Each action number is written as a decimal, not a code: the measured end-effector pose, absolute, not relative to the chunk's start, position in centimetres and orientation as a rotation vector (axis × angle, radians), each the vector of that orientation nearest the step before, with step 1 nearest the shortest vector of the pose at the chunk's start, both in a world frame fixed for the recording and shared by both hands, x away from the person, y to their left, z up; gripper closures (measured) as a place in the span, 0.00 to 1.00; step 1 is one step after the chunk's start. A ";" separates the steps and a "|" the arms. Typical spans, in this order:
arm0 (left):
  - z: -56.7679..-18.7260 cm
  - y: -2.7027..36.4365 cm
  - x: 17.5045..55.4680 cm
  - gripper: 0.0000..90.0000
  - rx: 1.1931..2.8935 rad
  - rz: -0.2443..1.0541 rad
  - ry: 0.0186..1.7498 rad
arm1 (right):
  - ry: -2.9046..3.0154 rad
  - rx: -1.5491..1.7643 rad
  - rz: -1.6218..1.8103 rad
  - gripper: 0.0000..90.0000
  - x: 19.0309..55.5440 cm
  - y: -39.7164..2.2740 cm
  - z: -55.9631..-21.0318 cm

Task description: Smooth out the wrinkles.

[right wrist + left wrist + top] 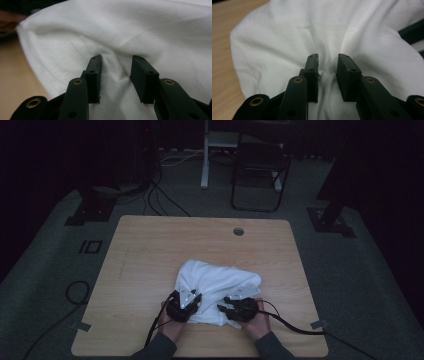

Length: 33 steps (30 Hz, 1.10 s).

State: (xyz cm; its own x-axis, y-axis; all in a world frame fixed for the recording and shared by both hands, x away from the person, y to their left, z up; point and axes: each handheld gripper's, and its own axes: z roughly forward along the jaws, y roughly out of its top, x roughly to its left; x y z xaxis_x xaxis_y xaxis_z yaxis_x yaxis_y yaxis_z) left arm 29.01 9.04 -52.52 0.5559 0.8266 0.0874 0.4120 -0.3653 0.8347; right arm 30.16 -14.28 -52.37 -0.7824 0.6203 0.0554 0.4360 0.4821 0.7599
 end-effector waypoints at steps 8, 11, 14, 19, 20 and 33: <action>-52.2 9.4 35.2 0.79 1.973 0.623 1.056 | 2.413 0.998 1.198 0.83 35.1 -14.0 -52.0; -52.2 9.4 36.7 0.79 1.960 0.608 1.084 | 2.391 1.026 1.206 0.92 36.3 -14.3 -51.6; -52.1 9.4 37.4 0.79 1.956 0.589 1.094 | 2.370 1.019 1.224 0.95 36.0 -14.5 -50.9; -52.1 9.7 37.5 0.78 1.940 0.553 1.108 | 2.368 0.964 1.233 0.95 34.2 -15.6 -50.1; -52.0 9.8 37.4 0.78 1.937 0.547 1.110 | 2.372 0.959 1.230 0.96 33.7 -15.9 -50.0; -49.6 11.8 35.3 0.62 1.858 0.373 1.086 | 2.498 0.886 1.109 0.79 29.3 -19.8 -50.3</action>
